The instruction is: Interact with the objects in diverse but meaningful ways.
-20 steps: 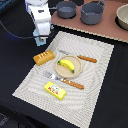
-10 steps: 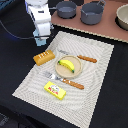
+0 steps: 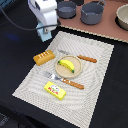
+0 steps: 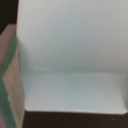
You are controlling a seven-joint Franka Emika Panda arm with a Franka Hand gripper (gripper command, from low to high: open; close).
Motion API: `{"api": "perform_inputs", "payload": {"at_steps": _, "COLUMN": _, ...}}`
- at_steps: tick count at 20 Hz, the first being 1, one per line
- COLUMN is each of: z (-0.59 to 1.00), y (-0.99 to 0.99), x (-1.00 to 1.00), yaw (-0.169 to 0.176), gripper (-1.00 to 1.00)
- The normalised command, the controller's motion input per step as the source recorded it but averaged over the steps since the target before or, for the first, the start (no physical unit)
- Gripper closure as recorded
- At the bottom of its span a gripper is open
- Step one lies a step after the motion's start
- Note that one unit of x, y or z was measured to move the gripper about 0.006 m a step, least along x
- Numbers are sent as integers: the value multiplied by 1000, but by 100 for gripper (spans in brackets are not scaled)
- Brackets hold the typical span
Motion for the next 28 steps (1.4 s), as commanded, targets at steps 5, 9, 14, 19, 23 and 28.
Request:
{"api": "perform_inputs", "payload": {"at_steps": 5, "z": 669, "y": 105, "x": 995, "yaw": 24, "gripper": 100}}
{"api": "perform_inputs", "payload": {"at_steps": 9, "z": 521, "y": 100, "x": 1000, "yaw": 0, "gripper": 100}}
{"api": "perform_inputs", "payload": {"at_steps": 14, "z": 329, "y": 141, "x": 1000, "yaw": 0, "gripper": 100}}
{"api": "perform_inputs", "payload": {"at_steps": 19, "z": -9, "y": 73, "x": 834, "yaw": 0, "gripper": 100}}
{"api": "perform_inputs", "payload": {"at_steps": 23, "z": -146, "y": 36, "x": 661, "yaw": 0, "gripper": 100}}
{"api": "perform_inputs", "payload": {"at_steps": 28, "z": -192, "y": 61, "x": 530, "yaw": 0, "gripper": 100}}
